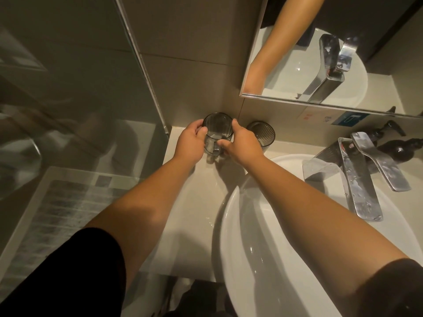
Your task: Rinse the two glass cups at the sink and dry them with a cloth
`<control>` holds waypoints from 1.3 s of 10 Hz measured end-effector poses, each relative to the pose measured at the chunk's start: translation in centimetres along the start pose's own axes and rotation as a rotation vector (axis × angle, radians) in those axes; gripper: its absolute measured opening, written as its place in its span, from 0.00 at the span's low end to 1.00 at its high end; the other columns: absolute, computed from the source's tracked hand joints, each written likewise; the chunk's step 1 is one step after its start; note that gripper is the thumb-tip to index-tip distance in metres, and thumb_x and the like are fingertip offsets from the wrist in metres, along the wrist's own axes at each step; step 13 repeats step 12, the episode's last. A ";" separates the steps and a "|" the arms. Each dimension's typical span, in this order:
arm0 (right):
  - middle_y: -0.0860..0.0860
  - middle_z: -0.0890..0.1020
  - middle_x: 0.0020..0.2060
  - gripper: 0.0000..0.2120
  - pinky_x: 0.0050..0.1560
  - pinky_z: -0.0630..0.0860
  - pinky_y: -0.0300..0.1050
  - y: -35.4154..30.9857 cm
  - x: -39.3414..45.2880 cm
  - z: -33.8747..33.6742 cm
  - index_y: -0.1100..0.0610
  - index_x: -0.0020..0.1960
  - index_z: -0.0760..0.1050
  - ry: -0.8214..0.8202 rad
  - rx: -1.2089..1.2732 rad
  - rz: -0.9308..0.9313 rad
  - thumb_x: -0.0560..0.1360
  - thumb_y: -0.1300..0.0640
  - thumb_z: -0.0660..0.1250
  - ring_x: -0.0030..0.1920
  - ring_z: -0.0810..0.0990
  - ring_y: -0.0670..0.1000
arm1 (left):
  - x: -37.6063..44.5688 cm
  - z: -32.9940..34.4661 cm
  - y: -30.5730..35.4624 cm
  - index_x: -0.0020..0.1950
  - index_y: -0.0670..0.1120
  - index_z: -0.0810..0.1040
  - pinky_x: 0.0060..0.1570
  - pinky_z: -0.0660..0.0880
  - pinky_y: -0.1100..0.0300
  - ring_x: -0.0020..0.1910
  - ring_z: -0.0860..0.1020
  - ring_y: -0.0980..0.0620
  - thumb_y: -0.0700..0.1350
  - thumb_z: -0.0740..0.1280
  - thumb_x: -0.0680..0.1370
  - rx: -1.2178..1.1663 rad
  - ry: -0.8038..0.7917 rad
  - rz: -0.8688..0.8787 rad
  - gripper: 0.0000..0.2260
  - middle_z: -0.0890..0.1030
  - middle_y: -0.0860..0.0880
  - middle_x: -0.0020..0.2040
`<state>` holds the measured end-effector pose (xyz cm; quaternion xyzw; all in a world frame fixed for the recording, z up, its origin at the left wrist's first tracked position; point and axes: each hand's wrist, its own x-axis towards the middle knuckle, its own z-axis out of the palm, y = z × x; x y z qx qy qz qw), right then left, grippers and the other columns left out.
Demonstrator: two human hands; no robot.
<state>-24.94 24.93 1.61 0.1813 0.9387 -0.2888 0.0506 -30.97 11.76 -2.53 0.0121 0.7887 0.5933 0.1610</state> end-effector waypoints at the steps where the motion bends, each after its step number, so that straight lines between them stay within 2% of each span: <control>1: 0.59 0.78 0.62 0.35 0.52 0.72 0.47 0.0 0.0 0.1 0.59 0.75 0.58 0.000 0.002 0.000 0.76 0.48 0.69 0.62 0.76 0.61 | 0.0 -0.2 0.2 0.68 0.48 0.76 0.64 0.76 0.45 0.54 0.78 0.50 0.43 0.60 0.83 0.039 -0.003 0.013 0.14 0.80 0.52 0.52; 3: 0.60 0.80 0.57 0.33 0.51 0.75 0.50 0.0 0.2 0.0 0.60 0.72 0.61 -0.013 0.010 0.011 0.75 0.48 0.70 0.57 0.78 0.61 | 0.0 -0.6 0.5 0.68 0.48 0.76 0.56 0.78 0.50 0.48 0.78 0.49 0.44 0.60 0.83 0.160 -0.004 0.048 0.14 0.81 0.50 0.51; 4: 0.60 0.80 0.55 0.30 0.52 0.77 0.52 -0.2 0.2 0.0 0.60 0.70 0.63 -0.021 0.012 0.013 0.75 0.49 0.70 0.55 0.79 0.61 | -0.1 -0.6 0.8 0.67 0.48 0.77 0.49 0.74 0.55 0.45 0.78 0.44 0.44 0.60 0.83 0.195 -0.014 0.048 0.14 0.82 0.46 0.50; 5: 0.60 0.81 0.55 0.30 0.51 0.76 0.51 -0.1 0.2 -0.1 0.61 0.70 0.63 -0.026 0.010 0.006 0.75 0.49 0.70 0.54 0.79 0.61 | -0.2 -0.5 0.7 0.68 0.48 0.77 0.50 0.74 0.54 0.53 0.80 0.37 0.44 0.60 0.82 0.203 -0.012 0.036 0.15 0.84 0.41 0.53; 6: 0.59 0.81 0.54 0.29 0.52 0.77 0.51 0.0 0.3 0.0 0.60 0.70 0.63 -0.032 0.015 0.003 0.75 0.50 0.70 0.54 0.80 0.61 | -0.3 -0.4 0.7 0.68 0.48 0.76 0.51 0.75 0.53 0.52 0.80 0.38 0.45 0.60 0.83 0.207 -0.012 0.034 0.15 0.84 0.41 0.54; 7: 0.59 0.81 0.54 0.29 0.53 0.77 0.51 0.1 0.4 0.1 0.60 0.71 0.63 -0.035 0.024 0.002 0.75 0.50 0.70 0.54 0.80 0.61 | -0.2 -0.5 0.9 0.68 0.48 0.76 0.50 0.74 0.55 0.45 0.77 0.46 0.44 0.60 0.83 0.210 -0.010 0.041 0.14 0.82 0.45 0.51; 8: 0.60 0.81 0.55 0.30 0.53 0.76 0.50 0.0 0.4 0.0 0.61 0.71 0.63 -0.026 0.030 -0.004 0.75 0.50 0.70 0.55 0.80 0.60 | -0.3 -0.6 1.1 0.68 0.48 0.76 0.51 0.74 0.55 0.46 0.76 0.48 0.44 0.60 0.83 0.220 -0.007 0.039 0.15 0.81 0.48 0.50; 10: 0.60 0.79 0.60 0.33 0.55 0.74 0.49 0.0 0.3 -0.2 0.61 0.74 0.60 -0.042 0.017 -0.005 0.76 0.50 0.70 0.58 0.78 0.60 | -0.3 -1.0 1.8 0.70 0.45 0.75 0.56 0.69 0.61 0.60 0.78 0.46 0.45 0.60 0.83 0.317 -0.037 0.043 0.15 0.81 0.45 0.62; 11: 0.60 0.72 0.69 0.38 0.62 0.70 0.50 0.2 0.2 -0.8 0.62 0.77 0.53 -0.049 0.025 -0.022 0.76 0.50 0.69 0.66 0.73 0.60 | 0.1 -1.5 1.6 0.73 0.45 0.72 0.62 0.69 0.57 0.67 0.75 0.45 0.49 0.60 0.84 0.387 -0.056 0.036 0.19 0.78 0.44 0.68; 12: 0.58 0.66 0.74 0.36 0.69 0.63 0.48 0.4 -0.4 -1.7 0.61 0.77 0.56 -0.006 0.010 -0.068 0.77 0.50 0.69 0.72 0.66 0.57 | -0.3 -1.9 1.8 0.76 0.45 0.68 0.68 0.67 0.54 0.71 0.72 0.44 0.54 0.60 0.83 0.440 -0.051 0.026 0.24 0.73 0.44 0.73; 13: 0.58 0.66 0.74 0.36 0.69 0.63 0.48 0.4 -0.4 -1.7 0.61 0.77 0.56 -0.006 0.010 -0.068 0.77 0.50 0.69 0.72 0.66 0.57 | -0.3 -1.9 1.8 0.76 0.45 0.68 0.68 0.67 0.54 0.71 0.72 0.44 0.54 0.60 0.83 0.440 -0.051 0.026 0.24 0.73 0.44 0.73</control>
